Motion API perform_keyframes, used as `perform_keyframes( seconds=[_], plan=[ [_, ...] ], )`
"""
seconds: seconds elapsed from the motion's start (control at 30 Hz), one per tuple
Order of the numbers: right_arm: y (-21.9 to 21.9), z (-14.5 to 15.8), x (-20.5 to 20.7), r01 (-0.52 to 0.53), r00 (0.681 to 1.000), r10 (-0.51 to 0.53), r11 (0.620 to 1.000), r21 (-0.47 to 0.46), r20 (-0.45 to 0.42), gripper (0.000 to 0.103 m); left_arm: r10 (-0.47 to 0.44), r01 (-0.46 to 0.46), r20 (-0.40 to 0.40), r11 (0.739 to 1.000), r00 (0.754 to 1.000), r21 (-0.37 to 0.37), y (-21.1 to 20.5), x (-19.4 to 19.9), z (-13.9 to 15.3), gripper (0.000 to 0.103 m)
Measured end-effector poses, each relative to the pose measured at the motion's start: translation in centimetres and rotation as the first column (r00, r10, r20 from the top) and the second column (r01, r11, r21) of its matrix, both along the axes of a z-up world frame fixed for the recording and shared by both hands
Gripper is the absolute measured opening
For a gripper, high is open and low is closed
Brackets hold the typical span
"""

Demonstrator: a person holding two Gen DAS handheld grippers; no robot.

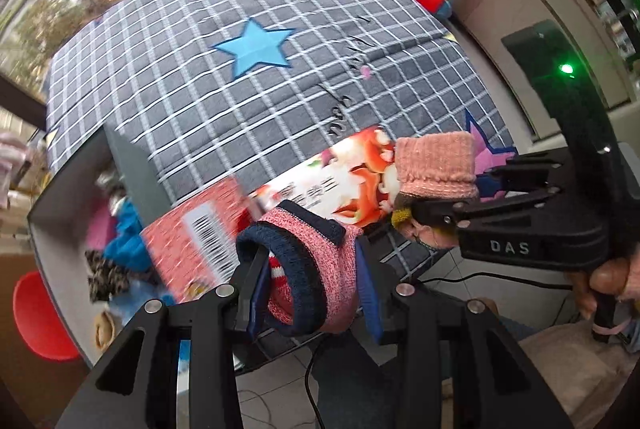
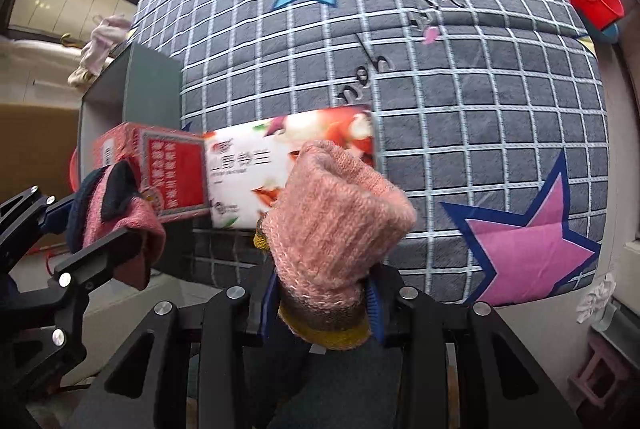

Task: Organize soft objects
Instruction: 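Carry the pink sock and pink knit hat over the white box with both tools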

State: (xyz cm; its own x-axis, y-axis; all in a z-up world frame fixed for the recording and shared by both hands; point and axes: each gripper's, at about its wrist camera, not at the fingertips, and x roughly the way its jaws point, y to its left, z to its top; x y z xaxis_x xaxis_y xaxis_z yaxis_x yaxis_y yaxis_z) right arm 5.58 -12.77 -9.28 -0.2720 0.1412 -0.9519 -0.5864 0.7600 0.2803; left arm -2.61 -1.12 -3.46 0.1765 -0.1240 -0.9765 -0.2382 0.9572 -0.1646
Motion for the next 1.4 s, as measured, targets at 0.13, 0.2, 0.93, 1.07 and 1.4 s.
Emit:
perform_keyframes(
  seconds=[0.13,0.2,0.93,1.07,1.4],
  plan=[
    [2.0,1.6,-1.2,-0.055,0.998,0.055,0.998,0.025,0.025,0.037,0.079,-0.079,0.025,0.997,0.997,0.002,1.9,-1.8,0.8,0.042],
    [3.0,2.6,-1.6,-0.078,0.996,0.076,0.996,0.038,0.041,0.037,0.111,-0.111,0.038,0.994,0.993,0.008,2.7,-2.6,1.1,0.042],
    [14.2,8.0,-7.5,-0.343,0.935,0.325,0.931,0.125,0.141,0.037,0.474,-0.476,0.054,0.879,0.879,0.035,11.8,-13.0,0.7,0.042],
    [16.1,8.2,-8.8,-0.382,0.921,0.364,0.914,0.139,0.136,0.037,0.516,-0.518,0.053,0.855,0.855,0.036,13.3,-14.4,0.6,0.042],
    [20.9,7.9,-11.6,-0.461,0.886,0.444,0.873,0.16,0.131,0.037,0.578,-0.581,0.063,0.812,0.813,0.051,15.5,-15.5,0.1,0.042]
  ],
)
